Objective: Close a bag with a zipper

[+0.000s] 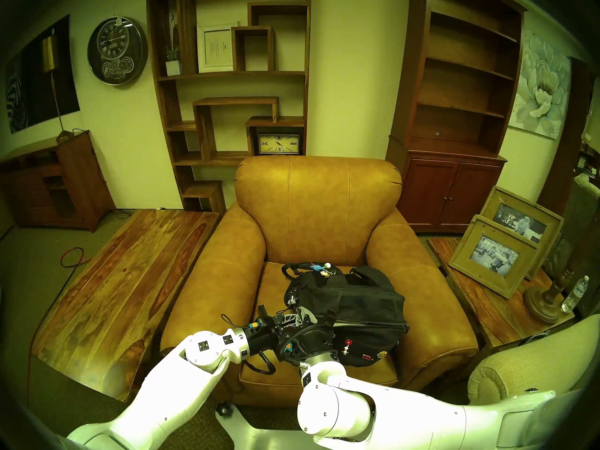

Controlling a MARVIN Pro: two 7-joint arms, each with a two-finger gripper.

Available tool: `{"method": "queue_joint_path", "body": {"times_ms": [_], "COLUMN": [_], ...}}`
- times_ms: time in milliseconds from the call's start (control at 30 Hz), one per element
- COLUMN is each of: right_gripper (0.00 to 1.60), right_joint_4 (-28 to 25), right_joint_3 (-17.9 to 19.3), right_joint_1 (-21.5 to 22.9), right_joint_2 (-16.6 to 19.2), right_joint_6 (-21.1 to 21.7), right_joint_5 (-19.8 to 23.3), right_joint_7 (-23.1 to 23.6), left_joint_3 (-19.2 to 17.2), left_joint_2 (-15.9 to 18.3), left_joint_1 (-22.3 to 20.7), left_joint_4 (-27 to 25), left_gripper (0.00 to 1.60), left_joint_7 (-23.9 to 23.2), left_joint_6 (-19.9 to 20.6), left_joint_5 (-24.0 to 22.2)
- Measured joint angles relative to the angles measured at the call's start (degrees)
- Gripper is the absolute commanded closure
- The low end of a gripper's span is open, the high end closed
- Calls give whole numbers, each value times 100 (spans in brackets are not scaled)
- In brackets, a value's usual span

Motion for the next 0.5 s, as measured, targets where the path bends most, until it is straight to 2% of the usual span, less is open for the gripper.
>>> {"method": "queue_joint_path", "body": {"times_ms": [500], "right_gripper": [160], "right_joint_4": [-813], "right_joint_3": [113], "right_joint_1": [40], "right_joint_2": [450], "right_joint_6": [468], "right_joint_5": [540], "right_joint_7": [133], "left_joint_3": [-31], "left_joint_2": [-9], "left_joint_1": [72], "left_joint_4": [-149], "left_gripper": [160], "left_joint_7": [186], "left_joint_6": [9], "left_joint_5": [31]}}
